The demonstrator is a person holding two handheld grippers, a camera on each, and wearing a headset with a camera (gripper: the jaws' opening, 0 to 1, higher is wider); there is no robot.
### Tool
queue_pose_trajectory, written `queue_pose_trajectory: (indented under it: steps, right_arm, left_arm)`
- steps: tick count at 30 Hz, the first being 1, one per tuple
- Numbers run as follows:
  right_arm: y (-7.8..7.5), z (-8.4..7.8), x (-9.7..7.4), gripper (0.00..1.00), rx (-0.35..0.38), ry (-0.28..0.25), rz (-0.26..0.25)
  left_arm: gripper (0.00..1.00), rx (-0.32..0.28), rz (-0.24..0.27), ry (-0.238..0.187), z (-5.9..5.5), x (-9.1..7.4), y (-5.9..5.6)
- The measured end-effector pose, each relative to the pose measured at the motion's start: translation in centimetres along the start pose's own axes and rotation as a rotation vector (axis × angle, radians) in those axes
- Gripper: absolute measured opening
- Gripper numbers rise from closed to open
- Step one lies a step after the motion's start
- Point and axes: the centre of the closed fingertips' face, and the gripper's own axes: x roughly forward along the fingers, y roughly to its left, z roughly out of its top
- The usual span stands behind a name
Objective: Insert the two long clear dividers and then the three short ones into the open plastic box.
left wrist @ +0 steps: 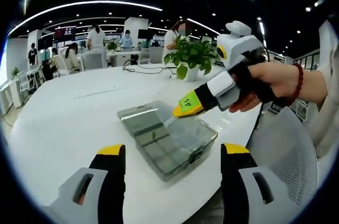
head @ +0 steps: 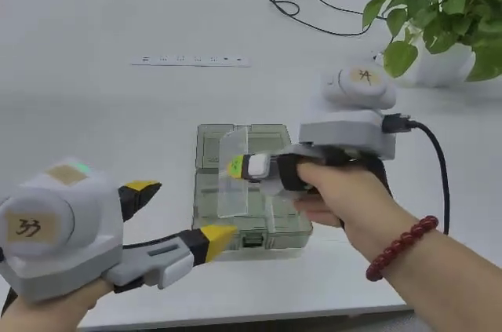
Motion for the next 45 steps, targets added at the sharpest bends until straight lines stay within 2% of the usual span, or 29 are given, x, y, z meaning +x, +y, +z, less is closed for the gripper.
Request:
queue_pose_trajectory:
  steps: [1, 4, 5, 7, 9, 13, 18, 22, 29, 32, 38, 45]
  right_arm:
    - [-0.4, -0.2, 0.0, 0.06, 0.015, 0.031, -0.025]
    - [-0.6, -0.3, 0.2, 0.06, 0.043, 0.070, -0.046]
    - [-1.3, -0.5, 0.3, 0.06, 0.056, 0.108, -0.079]
    - [-1.2, -0.2, 0.4, 0.06, 0.061, 0.101, -0.076]
    - [-1.3, -0.7, 0.2, 0.06, 0.112, 0.138, -0.096]
    - [-1.5, -0.7, 0.4, 0.06, 0.129, 0.169, -0.115]
    - [-2.1, -1.4, 0.8, 0.06, 0.181, 0.234, -0.140]
    - [-2.6, -1.6, 1.3, 0.06, 0.195, 0.273, -0.154]
    - [-2.9, -2.0, 1.9, 0.06, 0.200, 0.328, -0.177]
    - [-3.0, -2.1, 2.0, 0.06, 0.188, 0.349, -0.185]
    - [-3.8, -1.8, 2.6, 0.06, 0.188, 0.376, -0.206]
    - [-4.1, -2.5, 2.8, 0.06, 0.189, 0.397, -0.216]
  left_arm:
    - [0.77, 0.006, 0.000, 0.000, 0.0, 0.0, -0.1]
    - [0.83, 0.028, -0.006, 0.005, -0.1, 0.2, -0.2]
    - [0.84, 0.045, -0.011, 0.007, -0.1, 0.3, -0.3]
    - [0.85, 0.056, -0.016, 0.007, -0.2, 0.3, -0.4]
    - [0.85, 0.076, -0.018, 0.004, -0.1, 0.4, -0.5]
    - [0.88, 0.085, -0.023, 0.005, -0.2, 0.4, -0.6]
    - [0.91, 0.101, -0.029, 0.018, -0.4, 0.6, -0.4]
    - [0.94, 0.093, -0.033, 0.021, -0.4, 0.7, -0.3]
    - [0.99, 0.099, -0.046, 0.032, -0.5, 0.9, -0.2]
    - [0.99, 0.105, -0.042, 0.033, -0.5, 0.9, -0.1]
    - [0.98, 0.117, -0.026, 0.035, -0.3, 1.0, 0.4]
    - [1.00, 0.106, -0.029, 0.034, -0.3, 1.1, 0.6]
